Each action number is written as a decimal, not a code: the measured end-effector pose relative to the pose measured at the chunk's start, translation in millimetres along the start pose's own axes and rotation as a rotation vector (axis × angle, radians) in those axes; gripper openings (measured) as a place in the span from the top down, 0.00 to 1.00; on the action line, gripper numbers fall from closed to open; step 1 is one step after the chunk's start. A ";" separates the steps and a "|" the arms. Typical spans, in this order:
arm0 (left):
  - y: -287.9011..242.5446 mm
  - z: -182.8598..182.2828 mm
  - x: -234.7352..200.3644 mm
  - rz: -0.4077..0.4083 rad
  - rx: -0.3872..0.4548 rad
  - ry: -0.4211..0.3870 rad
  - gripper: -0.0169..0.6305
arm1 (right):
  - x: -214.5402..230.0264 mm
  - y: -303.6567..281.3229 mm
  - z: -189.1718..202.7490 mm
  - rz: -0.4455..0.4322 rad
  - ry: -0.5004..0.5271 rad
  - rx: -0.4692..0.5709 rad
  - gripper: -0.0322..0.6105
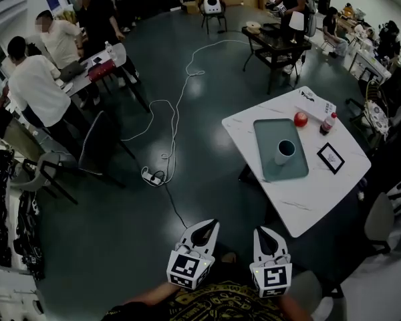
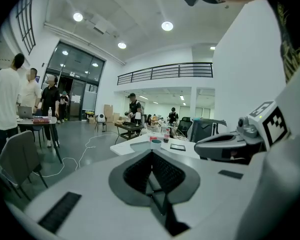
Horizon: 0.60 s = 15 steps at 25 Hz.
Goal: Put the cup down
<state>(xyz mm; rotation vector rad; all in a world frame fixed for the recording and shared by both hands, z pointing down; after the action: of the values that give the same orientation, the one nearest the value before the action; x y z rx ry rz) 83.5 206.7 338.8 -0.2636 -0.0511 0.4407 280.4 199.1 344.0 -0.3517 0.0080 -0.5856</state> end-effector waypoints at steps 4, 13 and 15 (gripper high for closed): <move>12.3 6.8 7.1 -0.008 -0.015 0.008 0.96 | -5.3 7.2 8.3 -0.001 -0.004 -0.014 0.94; 22.6 16.9 10.9 -0.028 -0.008 0.011 0.96 | -9.6 13.8 17.7 -0.001 -0.005 -0.006 0.94; 22.4 15.8 11.0 -0.032 -0.005 0.011 0.96 | -8.7 13.1 17.8 -0.002 -0.004 -0.004 0.94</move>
<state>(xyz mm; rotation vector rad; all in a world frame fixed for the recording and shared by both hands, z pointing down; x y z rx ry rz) 82.5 234.8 348.1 -0.2701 -0.0458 0.4075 282.1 219.8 355.7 -0.3568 0.0048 -0.5868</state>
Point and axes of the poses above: the fingertips, and each gripper's own axes: y backward along the fingers, x to its right, z out of its underside, the point moved 8 cm from there along y, backward along the fingers, and after that the axes turned 7 degrees about -y, right-handed, at the moved point
